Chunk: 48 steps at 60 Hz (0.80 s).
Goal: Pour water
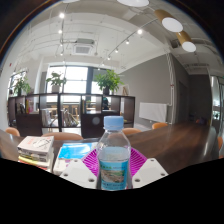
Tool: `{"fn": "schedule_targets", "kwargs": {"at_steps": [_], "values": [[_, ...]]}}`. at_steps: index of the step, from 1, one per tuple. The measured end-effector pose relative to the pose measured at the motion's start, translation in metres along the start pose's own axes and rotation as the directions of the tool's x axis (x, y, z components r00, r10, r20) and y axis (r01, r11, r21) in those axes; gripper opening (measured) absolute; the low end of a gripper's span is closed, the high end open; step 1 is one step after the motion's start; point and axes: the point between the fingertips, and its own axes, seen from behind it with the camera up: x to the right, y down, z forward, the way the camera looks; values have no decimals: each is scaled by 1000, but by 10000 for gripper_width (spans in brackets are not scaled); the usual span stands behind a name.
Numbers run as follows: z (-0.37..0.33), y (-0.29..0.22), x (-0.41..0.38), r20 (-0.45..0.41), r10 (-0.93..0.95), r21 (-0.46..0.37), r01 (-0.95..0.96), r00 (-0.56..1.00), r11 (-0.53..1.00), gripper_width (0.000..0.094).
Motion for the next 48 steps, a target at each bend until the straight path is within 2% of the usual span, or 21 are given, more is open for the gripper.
{"fn": "schedule_targets", "kwargs": {"at_steps": [9,20,22,28,34,36,39,43,45,48], "values": [[26,56,32,-52,-21,-67,17,998,998,346],[38,102,46,-57,-31,-115,24,998,993,369],[38,97,46,-56,-20,-70,16,998,997,368],[34,97,48,-47,3,-65,-6,999,998,383],[32,99,49,-41,19,-50,-21,999,999,459],[33,107,51,-47,9,-72,-12,999,997,489],[32,119,52,-49,-24,-123,18,999,992,615],[27,117,54,-54,-56,-123,49,997,991,812],[23,118,53,-48,-73,-133,66,996,989,852],[12,127,53,-36,-101,-178,93,994,980,851]]}}
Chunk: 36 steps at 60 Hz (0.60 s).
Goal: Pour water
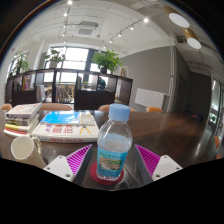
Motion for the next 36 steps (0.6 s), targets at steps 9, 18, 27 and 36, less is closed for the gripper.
{"fn": "schedule_targets", "kwargs": {"at_steps": [9,18,27,36], "values": [[-46,33,-11,49,-48,-92,53,998,994,855],[-117,53,-28,91,-64,-120,74,994,990,855],[-192,43,-64,208,-16,-83,34,978,996,856],[-254,16,-95,308,47,-14,-45,950,999,854]]}}
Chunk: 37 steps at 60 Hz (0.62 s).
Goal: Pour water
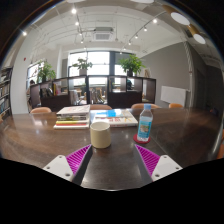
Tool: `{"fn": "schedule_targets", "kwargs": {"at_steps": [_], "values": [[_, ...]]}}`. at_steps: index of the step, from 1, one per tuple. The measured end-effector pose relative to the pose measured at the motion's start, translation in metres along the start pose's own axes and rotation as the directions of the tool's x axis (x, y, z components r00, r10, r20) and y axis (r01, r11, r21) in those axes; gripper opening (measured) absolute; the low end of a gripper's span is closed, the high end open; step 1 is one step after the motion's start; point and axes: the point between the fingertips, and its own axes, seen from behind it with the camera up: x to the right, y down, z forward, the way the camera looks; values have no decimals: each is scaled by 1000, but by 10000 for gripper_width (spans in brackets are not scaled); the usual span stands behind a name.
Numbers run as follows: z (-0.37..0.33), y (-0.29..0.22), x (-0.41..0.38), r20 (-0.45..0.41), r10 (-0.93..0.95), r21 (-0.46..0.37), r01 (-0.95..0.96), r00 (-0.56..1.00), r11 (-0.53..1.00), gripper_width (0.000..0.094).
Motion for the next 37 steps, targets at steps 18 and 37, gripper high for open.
{"fn": "schedule_targets", "kwargs": {"at_steps": [18,37], "values": [[-61,-26,-48,86,16,73,-22,996,997,841],[-92,-28,-61,102,-36,95,26,994,995,850]]}}
